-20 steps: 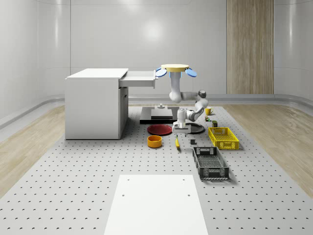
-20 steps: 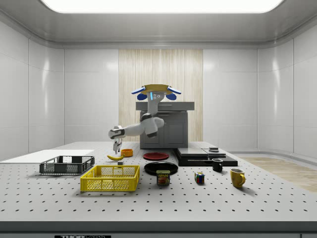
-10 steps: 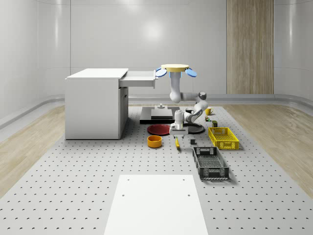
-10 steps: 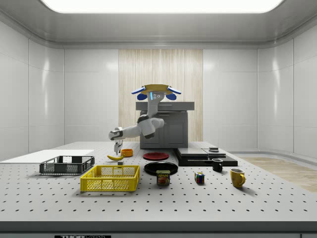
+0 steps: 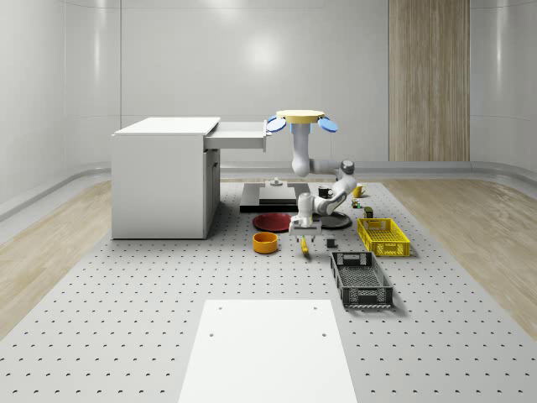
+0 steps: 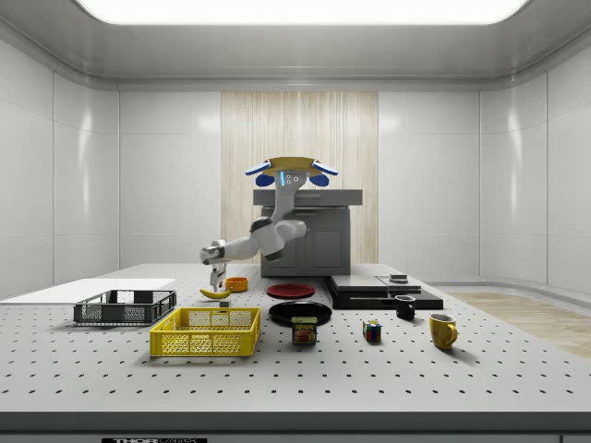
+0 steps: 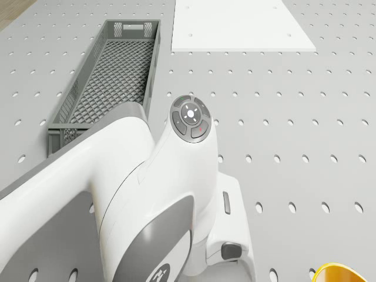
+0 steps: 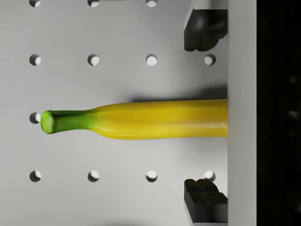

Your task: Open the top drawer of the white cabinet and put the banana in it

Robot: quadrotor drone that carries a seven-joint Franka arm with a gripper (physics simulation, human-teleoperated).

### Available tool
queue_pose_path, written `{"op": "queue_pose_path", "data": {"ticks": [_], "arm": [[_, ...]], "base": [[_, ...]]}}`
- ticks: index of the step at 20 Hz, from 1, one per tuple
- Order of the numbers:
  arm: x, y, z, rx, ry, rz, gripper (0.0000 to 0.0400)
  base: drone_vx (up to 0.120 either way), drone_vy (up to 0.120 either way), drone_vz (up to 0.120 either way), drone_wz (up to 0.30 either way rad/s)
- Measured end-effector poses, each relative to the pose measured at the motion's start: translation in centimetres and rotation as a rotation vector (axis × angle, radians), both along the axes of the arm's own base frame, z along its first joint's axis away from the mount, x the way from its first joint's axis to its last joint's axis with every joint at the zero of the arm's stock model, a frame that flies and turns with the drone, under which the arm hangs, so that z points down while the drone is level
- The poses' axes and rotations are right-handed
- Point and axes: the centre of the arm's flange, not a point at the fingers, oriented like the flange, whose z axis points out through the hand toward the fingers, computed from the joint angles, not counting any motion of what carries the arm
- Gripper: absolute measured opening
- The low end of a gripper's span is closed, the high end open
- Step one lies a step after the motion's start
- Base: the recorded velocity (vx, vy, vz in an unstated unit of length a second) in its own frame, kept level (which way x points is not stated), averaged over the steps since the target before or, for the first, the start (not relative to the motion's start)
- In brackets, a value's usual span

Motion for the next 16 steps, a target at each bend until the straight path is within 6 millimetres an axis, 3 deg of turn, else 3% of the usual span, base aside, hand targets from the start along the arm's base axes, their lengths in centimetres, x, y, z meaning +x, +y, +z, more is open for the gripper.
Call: {"op": "queue_pose_path", "data": {"ticks": [16], "arm": [[0.9, 0.2, 4.4, 0.000, 0.000, 0.000, 0.0400]], "base": [[0.000, 0.000, 0.000, 0.000]]}}
